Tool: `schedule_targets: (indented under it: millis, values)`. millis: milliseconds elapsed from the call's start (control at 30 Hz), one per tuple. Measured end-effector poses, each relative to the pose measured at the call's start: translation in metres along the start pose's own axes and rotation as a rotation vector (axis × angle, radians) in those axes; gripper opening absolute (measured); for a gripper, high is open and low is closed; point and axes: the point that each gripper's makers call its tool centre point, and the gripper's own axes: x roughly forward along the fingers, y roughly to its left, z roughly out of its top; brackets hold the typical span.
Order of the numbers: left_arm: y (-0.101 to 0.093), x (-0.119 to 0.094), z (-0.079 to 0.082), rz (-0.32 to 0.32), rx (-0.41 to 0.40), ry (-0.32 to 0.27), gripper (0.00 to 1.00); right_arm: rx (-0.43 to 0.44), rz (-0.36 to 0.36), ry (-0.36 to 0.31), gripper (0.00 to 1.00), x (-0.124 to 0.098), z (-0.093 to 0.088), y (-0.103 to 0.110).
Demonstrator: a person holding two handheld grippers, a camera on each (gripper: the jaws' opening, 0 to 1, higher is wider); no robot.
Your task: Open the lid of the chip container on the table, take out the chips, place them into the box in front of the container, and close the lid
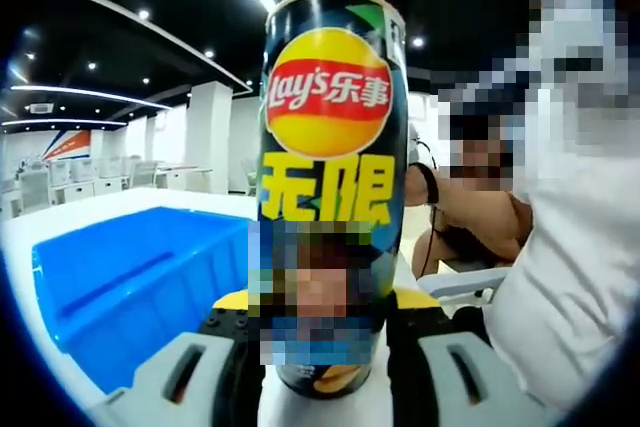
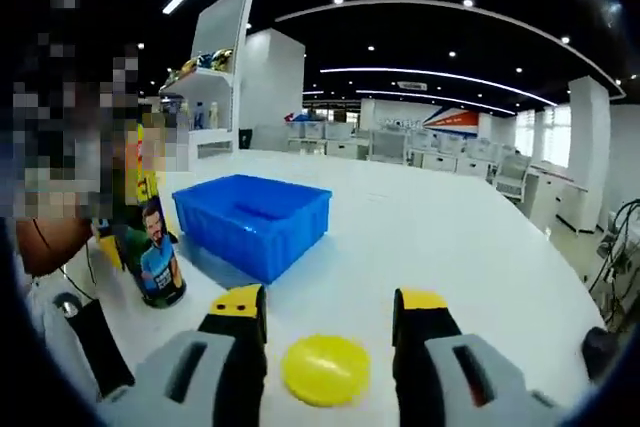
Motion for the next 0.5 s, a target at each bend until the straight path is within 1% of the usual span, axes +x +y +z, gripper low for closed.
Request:
schedule_targets:
  millis: [33, 67, 100, 133, 167, 200, 233, 267, 300, 333, 367, 400, 433, 467, 500]
  values:
    - [0.000, 0.000, 0.000, -0.001, 0.000, 0.001, 0.48, -0.004, 0.006, -0.007, 0.46, -0.003, 0.010, 0.001]
    - [0.000, 0.000, 0.000, -0.001, 0.000, 0.000, 0.48, -0.025, 0.033, -0.030, 0.46, -0.005, 0.026, 0.006]
    - [0.000, 0.000, 0.000, -0.001, -0.001, 0.000, 0.48, -0.026, 0.051, -0.043, 0.46, -0.006, 0.037, 0.008]
    - [0.000, 0.000, 0.000, -0.001, -0.001, 0.000, 0.48, -0.041, 0.086, -0.057, 0.46, -0.009, 0.053, 0.016]
    - [0.000, 0.000, 0.000, -0.001, -0.001, 0.000, 0.48, -0.041, 0.110, -0.058, 0.46, -0.010, 0.062, 0.022]
    - [0.000, 0.000, 0.000, -0.001, -0.001, 0.000, 0.48, -0.013, 0.143, -0.049, 0.47, -0.012, 0.074, 0.031]
    - [0.000, 0.000, 0.000, 0.000, -0.002, -0.001, 0.48, -0.009, 0.161, -0.024, 0.48, -0.013, 0.079, 0.037]
    - [0.000, 0.000, -0.001, 0.000, -0.002, -0.001, 0.48, -0.035, 0.197, -0.018, 0.47, -0.015, 0.086, 0.045]
    - [0.000, 0.000, -0.001, 0.000, -0.003, -0.002, 0.48, -0.063, 0.229, -0.026, 0.47, -0.017, 0.098, 0.055]
    - [0.000, -0.001, -0.001, -0.001, -0.004, -0.003, 0.48, -0.077, 0.245, -0.023, 0.46, -0.018, 0.105, 0.061]
    - [0.000, -0.001, -0.001, 0.000, -0.007, -0.004, 0.48, -0.100, 0.276, -0.011, 0.42, -0.021, 0.114, 0.071]
    - [0.000, -0.001, -0.001, 0.000, -0.007, -0.004, 0.48, -0.116, 0.299, -0.009, 0.39, -0.022, 0.121, 0.079]
    - [0.000, -0.001, -0.001, 0.000, -0.008, -0.005, 0.48, -0.131, 0.334, -0.007, 0.37, -0.025, 0.131, 0.092]
    - [0.001, -0.001, -0.002, 0.000, -0.010, -0.006, 0.48, -0.132, 0.346, 0.003, 0.34, -0.025, 0.133, 0.096]
    - [0.001, -0.001, -0.002, 0.000, -0.012, -0.006, 0.48, -0.142, 0.391, 0.025, 0.34, -0.028, 0.140, 0.109]
